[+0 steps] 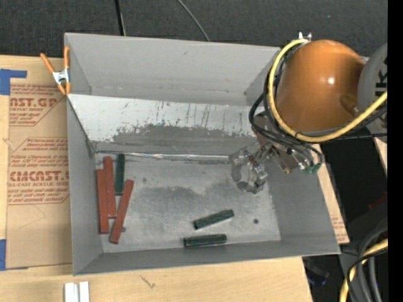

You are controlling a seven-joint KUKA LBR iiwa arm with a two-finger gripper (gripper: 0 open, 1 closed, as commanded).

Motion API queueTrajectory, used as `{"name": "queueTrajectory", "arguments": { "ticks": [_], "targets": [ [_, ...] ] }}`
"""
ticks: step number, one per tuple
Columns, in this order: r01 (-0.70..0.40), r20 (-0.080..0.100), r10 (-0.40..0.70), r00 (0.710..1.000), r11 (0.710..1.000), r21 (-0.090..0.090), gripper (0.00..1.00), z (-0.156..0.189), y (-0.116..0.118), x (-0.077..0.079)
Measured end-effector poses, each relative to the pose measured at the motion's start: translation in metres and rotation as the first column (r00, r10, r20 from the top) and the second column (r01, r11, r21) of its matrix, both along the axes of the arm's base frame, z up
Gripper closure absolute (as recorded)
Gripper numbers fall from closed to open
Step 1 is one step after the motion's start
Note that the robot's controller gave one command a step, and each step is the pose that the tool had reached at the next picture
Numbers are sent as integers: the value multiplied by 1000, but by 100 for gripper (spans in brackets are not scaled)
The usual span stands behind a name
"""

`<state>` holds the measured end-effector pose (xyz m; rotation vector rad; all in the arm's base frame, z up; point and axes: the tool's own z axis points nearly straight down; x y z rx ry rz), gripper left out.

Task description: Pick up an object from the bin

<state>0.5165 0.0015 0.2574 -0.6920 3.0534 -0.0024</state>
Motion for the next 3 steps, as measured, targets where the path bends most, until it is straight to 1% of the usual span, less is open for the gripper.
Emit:
{"name": "queueTrajectory", "arguments": {
  "ticks": [1, 2, 3],
  "targets": [
    [0, -8, 0, 1000, 1000, 0, 100, -4, 0, -1],
    [154, -13, -154, 988, 988, 0, 0, -65, -8, -9],
    [154, -11, -154, 988, 988, 0, 0, -63, -8, -8]
  ]
}}
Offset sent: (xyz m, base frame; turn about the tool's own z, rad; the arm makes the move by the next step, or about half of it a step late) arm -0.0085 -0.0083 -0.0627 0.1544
